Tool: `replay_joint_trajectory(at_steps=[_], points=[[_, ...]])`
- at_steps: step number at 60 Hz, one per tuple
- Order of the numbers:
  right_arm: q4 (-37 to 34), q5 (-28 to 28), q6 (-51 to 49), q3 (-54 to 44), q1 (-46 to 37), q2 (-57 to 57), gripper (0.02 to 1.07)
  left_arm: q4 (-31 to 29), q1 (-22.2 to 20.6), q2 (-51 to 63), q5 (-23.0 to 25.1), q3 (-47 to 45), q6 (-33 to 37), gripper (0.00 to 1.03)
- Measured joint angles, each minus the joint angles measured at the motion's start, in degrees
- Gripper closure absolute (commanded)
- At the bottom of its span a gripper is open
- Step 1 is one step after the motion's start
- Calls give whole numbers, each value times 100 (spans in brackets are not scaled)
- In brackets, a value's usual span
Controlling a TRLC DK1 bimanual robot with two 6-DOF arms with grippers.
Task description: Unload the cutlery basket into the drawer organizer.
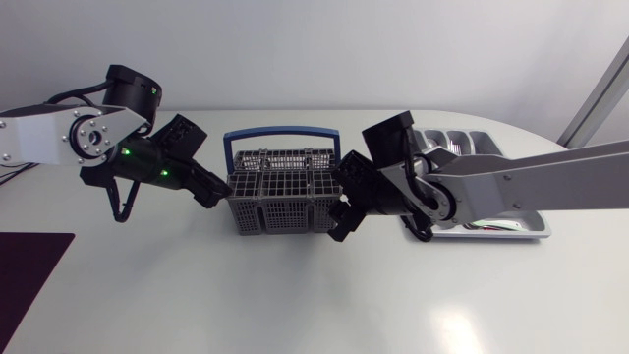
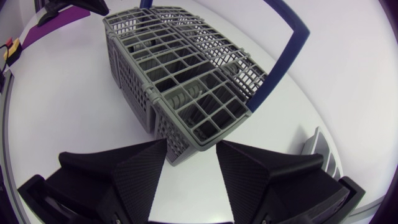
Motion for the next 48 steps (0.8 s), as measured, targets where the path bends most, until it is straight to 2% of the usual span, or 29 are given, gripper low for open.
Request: replay_joint_trajectory(at_steps=[17, 33, 39, 44, 48], points=[[-13, 129, 15, -4, 59, -63, 48, 92, 0, 184, 0, 28, 4, 7], [-15, 131, -7, -249, -214, -551, 47, 83, -7, 136, 0, 28, 4, 6], [-125, 149, -11, -365, -313, -916, 38, -15, -7, -140, 0, 28, 2, 5], [-192, 153, -28, -439, -358, -1255, 35, -114, -7, -463, 0, 28, 0, 5], [-280, 168, -31, -496, -415, -1574, 24, -179, -7, -793, -2, 28, -4, 5]])
